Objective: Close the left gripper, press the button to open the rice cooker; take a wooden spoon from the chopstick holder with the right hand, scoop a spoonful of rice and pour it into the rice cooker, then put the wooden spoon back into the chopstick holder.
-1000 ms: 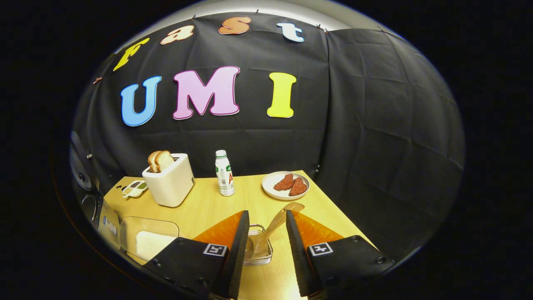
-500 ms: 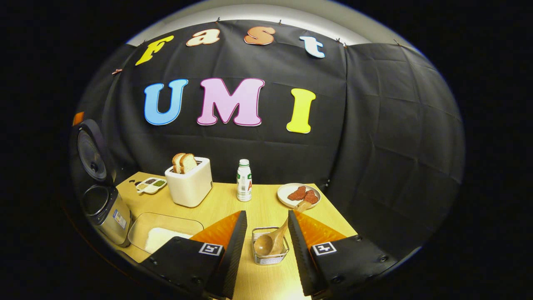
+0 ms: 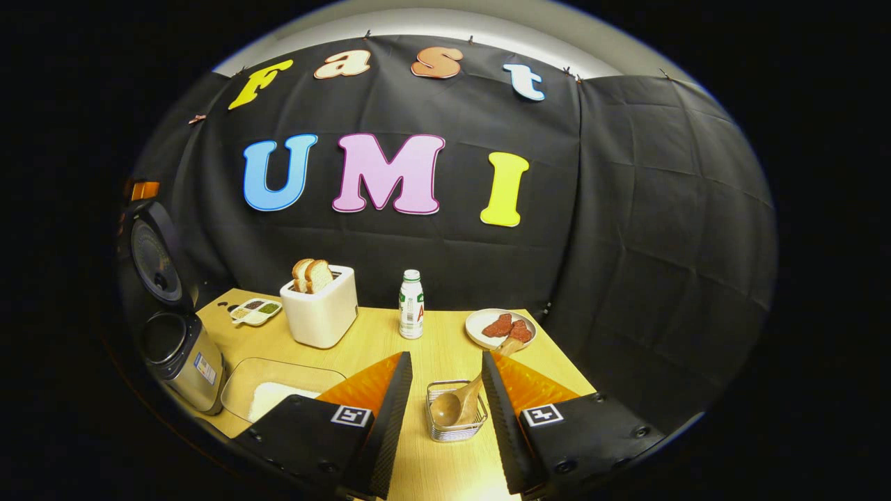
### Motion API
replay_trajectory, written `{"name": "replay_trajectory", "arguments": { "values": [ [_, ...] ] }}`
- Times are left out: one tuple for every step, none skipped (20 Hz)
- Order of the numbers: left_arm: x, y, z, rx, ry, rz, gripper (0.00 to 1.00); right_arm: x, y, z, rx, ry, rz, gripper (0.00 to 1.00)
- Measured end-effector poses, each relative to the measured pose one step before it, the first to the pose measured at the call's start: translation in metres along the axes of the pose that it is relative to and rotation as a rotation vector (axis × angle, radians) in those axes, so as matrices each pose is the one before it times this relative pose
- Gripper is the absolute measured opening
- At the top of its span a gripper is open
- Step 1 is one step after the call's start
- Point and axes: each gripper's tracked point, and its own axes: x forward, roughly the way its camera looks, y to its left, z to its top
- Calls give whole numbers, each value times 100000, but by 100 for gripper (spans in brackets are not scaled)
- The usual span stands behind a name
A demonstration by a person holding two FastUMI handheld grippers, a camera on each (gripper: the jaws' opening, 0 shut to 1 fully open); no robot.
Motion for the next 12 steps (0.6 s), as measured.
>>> {"name": "replay_trajectory", "arguments": {
  "values": [
    [-17, -301, -666, -1090, 2274, -1241, 92, 68, -91, -203, 639, 611, -279, 64],
    [-190, 21, -245, -1250, 1109, -279, 93, -94, 10, -97, 599, 318, -140, 64],
    [93, -51, 55, -974, -860, -575, 93, -82, -16, -32, 209, 186, -78, 64],
    [-94, -65, -251, -581, 909, -29, 94, -111, -52, 41, -243, -219, -33, 64],
    [-408, 118, -31, 133, 211, -27, 93, 8, 134, 0, -312, -60, 294, 64],
    [-233, -60, 10, -42, 51, -157, 94, -158, 148, 97, -150, -228, 497, 64],
    [-364, 35, -156, -187, 72, 199, 94, -164, 269, 147, -146, -458, 583, 64],
    [-532, -18, -27, -524, -507, 3, 94, -195, 311, 172, 73, -559, 901, 64],
    [-482, -1, -420, -608, -225, 76, 94, -119, 462, 235, 193, -645, 1196, 64],
    [-669, -41, -202, -430, -637, -24, 94, -127, 348, 163, -451, -524, 996, 64],
    [-827, 10, -382, -49, -804, 94, 95, -86, 372, 115, -1133, -457, 1256, 64],
    [-738, -54, -264, 211, -1198, 74, 94, 19, 436, 212, -1224, -470, 1436, 64]
  ]
}}
